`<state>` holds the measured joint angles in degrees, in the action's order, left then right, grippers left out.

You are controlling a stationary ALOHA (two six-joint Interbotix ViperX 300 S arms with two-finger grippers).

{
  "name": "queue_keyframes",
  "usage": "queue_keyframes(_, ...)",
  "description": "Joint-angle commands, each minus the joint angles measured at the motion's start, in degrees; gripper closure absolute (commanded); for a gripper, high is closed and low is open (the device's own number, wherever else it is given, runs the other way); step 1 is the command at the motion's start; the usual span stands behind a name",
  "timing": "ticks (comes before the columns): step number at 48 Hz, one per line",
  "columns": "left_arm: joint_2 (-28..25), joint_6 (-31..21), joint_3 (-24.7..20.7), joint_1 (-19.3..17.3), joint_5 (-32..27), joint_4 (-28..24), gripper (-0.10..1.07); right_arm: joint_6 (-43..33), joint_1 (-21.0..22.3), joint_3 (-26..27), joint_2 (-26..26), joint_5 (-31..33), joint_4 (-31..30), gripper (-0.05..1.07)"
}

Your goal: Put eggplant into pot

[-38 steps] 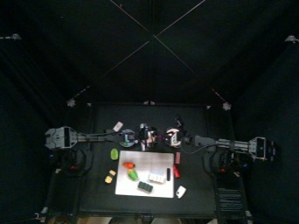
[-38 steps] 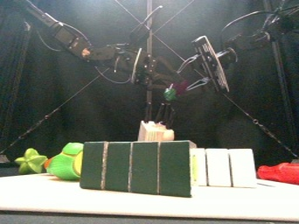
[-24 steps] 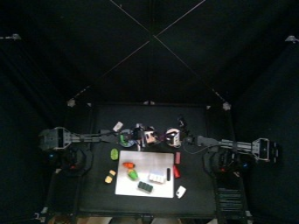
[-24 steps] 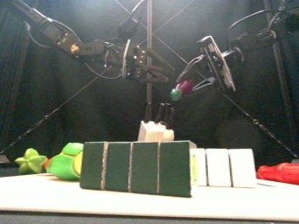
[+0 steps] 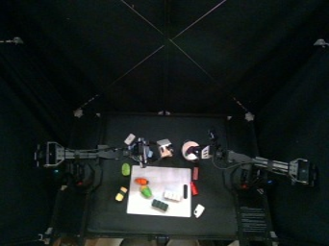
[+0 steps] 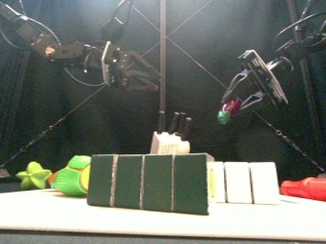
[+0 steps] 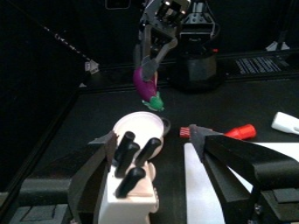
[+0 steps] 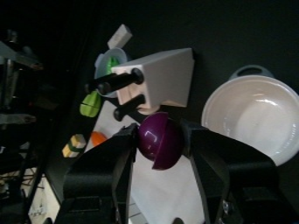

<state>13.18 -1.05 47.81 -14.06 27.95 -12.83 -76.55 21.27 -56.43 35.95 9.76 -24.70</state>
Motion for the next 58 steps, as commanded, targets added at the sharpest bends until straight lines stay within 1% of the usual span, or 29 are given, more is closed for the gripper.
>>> queue_keyframes(1,4.3,0.0,2.8,-0.2,0.4,0.2,-0.02,0.1,0.3,0.6,-0.5,1.2,-0.3,0.43)
queue_keyframes(6,8.3,0.0,5.8,-0.4,0.4,0.2,-0.02,0.2,0.4,0.8,-2.2,2.6,-0.4,0.43)
queue_keyframes(11,11.9,0.0,8.3,-1.5,0.4,0.2,-0.02,0.3,1.0,0.9,-4.0,4.8,-0.4,0.43)
queue_keyframes(18,14.0,0.0,11.4,-2.4,0.5,0.4,-0.02,0.2,1.2,0.9,-6.3,8.3,-0.4,0.43)
queue_keyframes(24,14.1,0.2,13.8,-2.9,0.5,0.7,-0.02,0.1,1.8,1.4,-8.1,9.8,-1.5,0.43)
queue_keyframes(36,13.6,0.1,14.9,-3.4,0.5,0.9,-0.02,0.1,4.0,2.7,-12.8,10.2,-3.6,0.41)
queue_keyframes(46,13.5,0.1,15.0,-3.4,0.7,0.9,-0.02,0.1,4.7,5.0,-16.8,10.2,-4.4,0.35)
queue_keyframes(58,13.4,0.1,15.5,-3.4,0.7,2.0,-0.02,0.1,4.7,5.5,-18.5,10.3,-5.3,0.25)
